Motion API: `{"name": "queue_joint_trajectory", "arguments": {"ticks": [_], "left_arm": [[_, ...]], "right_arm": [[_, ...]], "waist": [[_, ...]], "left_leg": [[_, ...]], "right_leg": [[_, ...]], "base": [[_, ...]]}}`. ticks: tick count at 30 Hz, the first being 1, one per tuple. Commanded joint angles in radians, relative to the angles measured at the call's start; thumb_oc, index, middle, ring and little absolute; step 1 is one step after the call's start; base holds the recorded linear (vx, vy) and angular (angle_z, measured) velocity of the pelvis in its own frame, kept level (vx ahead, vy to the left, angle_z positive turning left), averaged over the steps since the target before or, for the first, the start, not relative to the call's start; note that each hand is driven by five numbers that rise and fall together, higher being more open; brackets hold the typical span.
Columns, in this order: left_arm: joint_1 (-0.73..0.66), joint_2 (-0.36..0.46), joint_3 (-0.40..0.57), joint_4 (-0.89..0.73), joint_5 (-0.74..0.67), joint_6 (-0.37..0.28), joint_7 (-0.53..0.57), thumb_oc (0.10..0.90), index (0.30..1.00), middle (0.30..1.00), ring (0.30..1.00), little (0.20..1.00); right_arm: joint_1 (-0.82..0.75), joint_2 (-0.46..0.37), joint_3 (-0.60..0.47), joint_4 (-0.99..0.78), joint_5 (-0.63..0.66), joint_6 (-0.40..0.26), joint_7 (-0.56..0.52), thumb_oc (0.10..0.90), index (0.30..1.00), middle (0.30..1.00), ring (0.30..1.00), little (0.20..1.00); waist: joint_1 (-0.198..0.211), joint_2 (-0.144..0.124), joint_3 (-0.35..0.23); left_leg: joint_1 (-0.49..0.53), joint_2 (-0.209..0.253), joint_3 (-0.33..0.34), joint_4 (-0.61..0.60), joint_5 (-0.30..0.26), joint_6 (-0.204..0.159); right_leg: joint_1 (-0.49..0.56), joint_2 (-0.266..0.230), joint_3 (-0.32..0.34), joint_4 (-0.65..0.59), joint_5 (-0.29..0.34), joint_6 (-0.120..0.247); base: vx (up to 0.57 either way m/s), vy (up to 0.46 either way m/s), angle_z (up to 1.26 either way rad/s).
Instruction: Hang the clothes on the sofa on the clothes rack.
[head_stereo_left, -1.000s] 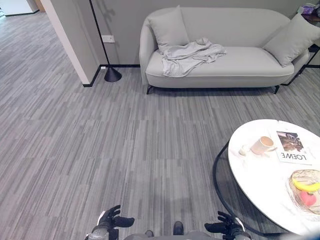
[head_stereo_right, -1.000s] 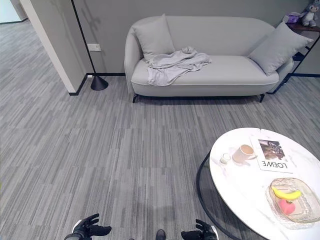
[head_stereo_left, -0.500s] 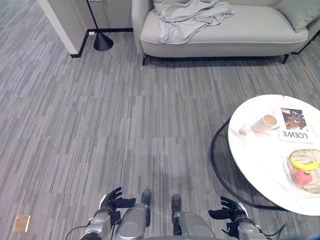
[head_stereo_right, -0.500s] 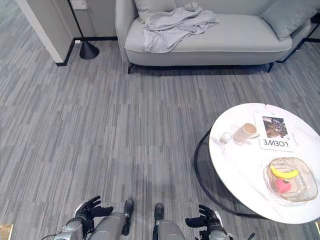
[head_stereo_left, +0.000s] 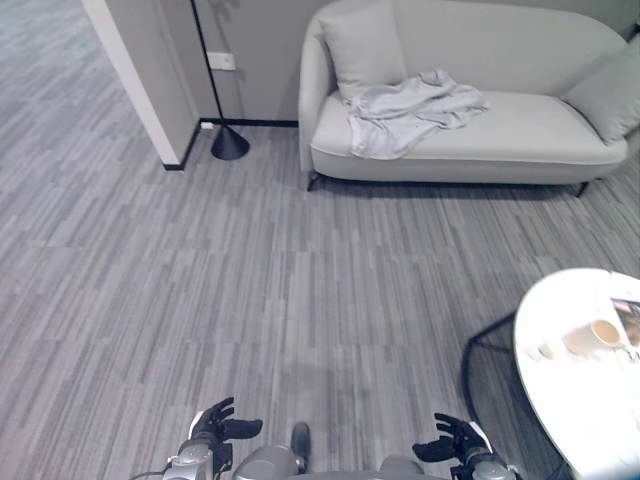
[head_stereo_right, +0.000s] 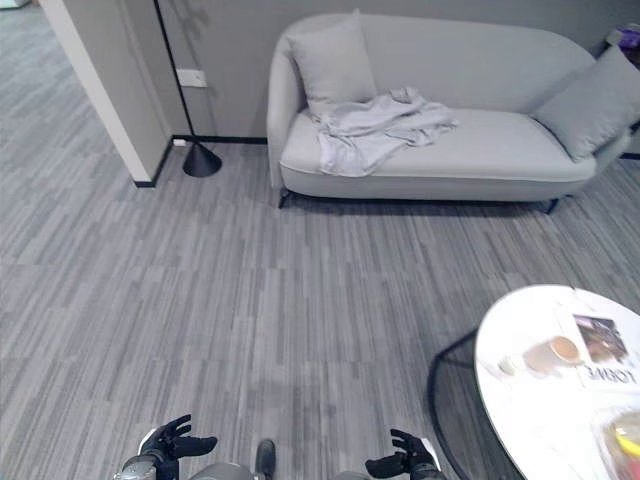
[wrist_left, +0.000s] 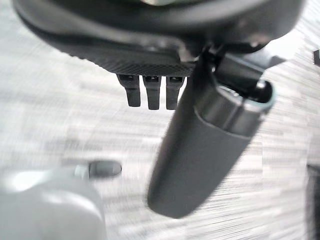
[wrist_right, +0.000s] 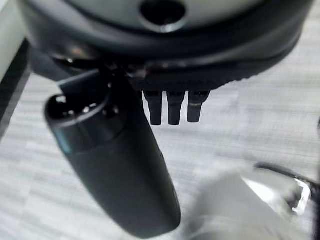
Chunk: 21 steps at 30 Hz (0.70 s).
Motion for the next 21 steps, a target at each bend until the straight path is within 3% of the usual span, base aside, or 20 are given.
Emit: {"name": "queue_joint_trajectory", "arguments": {"ticks": [1, 4, 5, 6, 10, 11, 12, 13, 14, 15, 17, 18, 21], "left_arm": [[-0.025, 0.046, 0.037, -0.055, 0.04, -0.039, 0.005, 0.8, 0.9, 0.9, 0.9, 0.9], [-0.025, 0.047, 0.032, -0.053, 0.061, -0.041, 0.001, 0.8, 0.9, 0.9, 0.9, 0.9], [-0.025, 0.047, 0.032, -0.053, 0.061, -0.041, 0.001, 0.8, 0.9, 0.9, 0.9, 0.9], [-0.022, 0.044, 0.035, -0.05, 0.099, -0.04, 0.0, 0.8, 0.9, 0.9, 0.9, 0.9], [-0.02, 0.039, 0.037, -0.05, 0.131, -0.048, -0.004, 0.8, 0.9, 0.9, 0.9, 0.9], [-0.01, 0.039, 0.03, -0.053, 0.146, -0.053, 0.002, 0.8, 0.9, 0.9, 0.9, 0.9], [-0.01, 0.039, 0.03, -0.054, 0.146, -0.053, 0.003, 0.8, 0.9, 0.9, 0.9, 0.9], [-0.007, 0.033, 0.013, -0.049, 0.171, -0.05, 0.004, 0.8, 0.9, 0.9, 0.9, 0.9], [-0.007, 0.033, 0.014, -0.049, 0.171, -0.05, 0.004, 0.8, 0.9, 0.9, 0.9, 0.9], [0.001, 0.035, 0.004, -0.059, 0.173, -0.05, 0.004, 0.8, 0.9, 0.9, 0.9, 0.9], [0.014, 0.042, 0.003, -0.089, 0.156, -0.04, -0.013, 0.8, 0.9, 0.9, 0.9, 0.9], [0.02, 0.043, 0.007, -0.089, 0.147, -0.039, -0.009, 0.8, 0.9, 0.9, 0.9, 0.9], [0.02, 0.043, 0.007, -0.089, 0.147, -0.039, -0.009, 0.8, 0.9, 0.9, 0.9, 0.9]], "right_arm": [[-0.06, -0.061, -0.036, -0.062, -0.001, -0.028, -0.021, 0.8, 0.9, 0.9, 0.9, 0.9], [-0.066, -0.073, -0.037, -0.07, -0.001, -0.027, -0.025, 0.8, 0.9, 0.9, 0.9, 0.9], [-0.066, -0.074, -0.037, -0.069, -0.001, -0.027, -0.025, 0.8, 0.9, 0.9, 0.9, 0.9], [-0.051, -0.076, -0.041, -0.075, -0.007, -0.025, -0.028, 0.8, 0.9, 0.9, 0.9, 0.9], [-0.032, -0.087, -0.047, -0.067, -0.02, -0.025, -0.031, 0.8, 0.9, 0.9, 0.9, 0.9], [-0.021, -0.099, -0.047, -0.054, -0.024, -0.029, -0.029, 0.8, 0.9, 0.9, 0.9, 0.9], [-0.021, -0.099, -0.047, -0.054, -0.024, -0.029, -0.029, 0.8, 0.9, 0.9, 0.9, 0.9], [-0.019, -0.115, -0.044, -0.013, -0.034, -0.031, -0.026, 0.8, 0.9, 0.9, 0.9, 0.9], [-0.019, -0.114, -0.043, -0.013, -0.034, -0.031, -0.026, 0.8, 0.9, 0.9, 0.9, 0.9], [-0.013, -0.131, -0.047, -0.013, -0.027, -0.033, -0.026, 0.8, 0.9, 0.9, 0.9, 0.9], [-0.005, -0.144, -0.058, -0.03, -0.014, -0.027, -0.021, 0.8, 0.9, 0.9, 0.9, 0.9], [-0.011, -0.149, -0.056, -0.025, -0.009, -0.025, -0.023, 0.8, 0.9, 0.9, 0.9, 0.9], [-0.011, -0.149, -0.056, -0.025, -0.009, -0.025, -0.023, 0.8, 0.9, 0.9, 0.9, 0.9]], "waist": [[-0.022, 0.005, 0.063], [-0.068, -0.002, 0.082], [-0.068, 0.001, 0.086], [-0.093, -0.014, 0.083], [-0.121, -0.027, 0.078], [-0.121, -0.023, 0.064], [-0.121, -0.022, 0.065], [-0.124, 0.002, 0.054], [-0.126, -0.001, 0.051], [-0.118, 0.013, 0.061], [-0.095, -0.005, 0.081], [-0.08, -0.021, 0.089], [-0.08, -0.02, 0.089]], "left_leg": [[0.014, 0.038, -0.013, -0.033, -0.059, -0.051], [0.111, 0.032, -0.019, -0.033, -0.132, -0.077], [0.115, 0.036, -0.02, -0.033, -0.134, -0.078], [0.168, 0.028, -0.041, -0.033, -0.178, -0.097], [0.244, 0.034, -0.087, -0.033, -0.236, -0.119], [0.271, 0.057, -0.113, -0.033, -0.239, -0.129], [0.273, 0.058, -0.113, -0.033, -0.24, -0.129], [0.272, 0.116, -0.115, 0.059, -0.159, -0.158], [0.266, 0.112, -0.117, 0.06, -0.157, -0.157], [0.19, 0.139, -0.106, 0.299, -0.018, -0.181], [0.05, 0.157, -0.092, 0.606, 0.096, -0.185], [0.0, 0.155, -0.072, 0.692, 0.098, -0.173], [0.0, 0.156, -0.072, 0.692, 0.098, -0.173]], "right_leg": [[0.034, 0.061, -0.099, -0.236, 0.265, -0.019], [-0.031, 0.156, -0.159, -0.58, 0.271, 0.031], [-0.022, 0.16, -0.161, -0.588, 0.274, 0.03], [-0.048, 0.224, -0.141, -0.771, 0.306, 0.064], [-0.107, 0.269, -0.12, -0.902, 0.357, 0.095], [-0.071, 0.274, -0.114, -0.895, 0.377, 0.072], [-0.068, 0.276, -0.115, -0.895, 0.377, 0.072], [-0.042, 0.294, -0.099, -0.851, 0.364, 0.049], [-0.046, 0.29, -0.099, -0.85, 0.365, 0.049], [0.011, 0.309, -0.077, -0.827, 0.321, 0.01], [0.081, 0.315, -0.061, -0.822, 0.268, -0.036], [0.117, 0.322, -0.047, -0.833, 0.246, -0.052], [0.117, 0.322, -0.047, -0.833, 0.246, -0.052]], "base": [[0.58, -0.032, 0.17], [0.49, -0.123, -0.13], [0.63, -0.203, -0.15], [0.42, -0.131, 0.09], [0.67, -0.251, 0.42], [0.61, -0.277, 0.21], [0.9, -0.447, 0.5], [0.49, -0.258, 0.51], [0.87, -0.501, 0.66], [0.56, -0.394, 0.35], [0.58, -0.477, 0.08], [0.28, -0.273, -0.29], [0.1, -0.086, -0.29]]}}
